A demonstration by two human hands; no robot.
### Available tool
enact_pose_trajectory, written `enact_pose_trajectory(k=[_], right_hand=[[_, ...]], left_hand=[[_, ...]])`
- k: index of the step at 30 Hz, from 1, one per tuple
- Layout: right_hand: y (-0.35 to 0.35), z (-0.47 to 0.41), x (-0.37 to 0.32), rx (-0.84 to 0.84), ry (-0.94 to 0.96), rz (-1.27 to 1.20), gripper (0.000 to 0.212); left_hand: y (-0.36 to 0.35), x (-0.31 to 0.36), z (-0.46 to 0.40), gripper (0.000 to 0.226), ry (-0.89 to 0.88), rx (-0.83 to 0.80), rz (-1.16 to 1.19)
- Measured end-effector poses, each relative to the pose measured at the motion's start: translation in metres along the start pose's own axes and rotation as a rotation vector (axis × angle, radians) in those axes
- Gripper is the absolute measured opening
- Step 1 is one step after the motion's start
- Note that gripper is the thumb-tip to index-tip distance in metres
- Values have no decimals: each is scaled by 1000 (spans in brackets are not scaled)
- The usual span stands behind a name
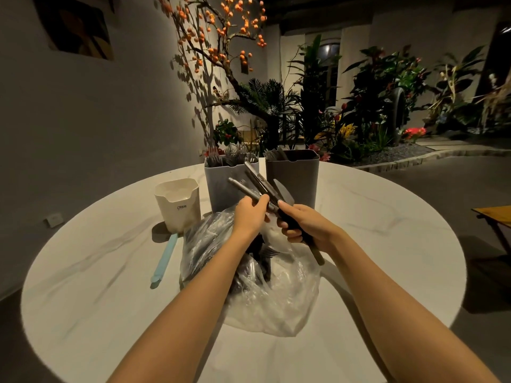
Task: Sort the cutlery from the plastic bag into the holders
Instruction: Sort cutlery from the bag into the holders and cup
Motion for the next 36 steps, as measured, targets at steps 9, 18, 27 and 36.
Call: enact_pose_trajectory(k=[9,18,27,36], right_hand=[[7,7,1,96,56,42,32],[5,11,5,49,-3,150,29],[2,10,0,5,81,251,13],[-8,10,-2,-31,64,181,17]], left_hand=[[10,-1,11,33,-36,59,-33],[6,-1,18,22,17,-40,153],[10,-8,14,18,137,-45,507],[3,-15,13,42,211,-102,784]])
Point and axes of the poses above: each hand's wrist, its own z-axis away from the middle knuckle, its own y-axis out of the back of the hand, x = y × z, the point moved 10 cm from there along -z, towards the middle knuckle, and after that the axes turned 10 degrees about y, right-handed, at the moved point
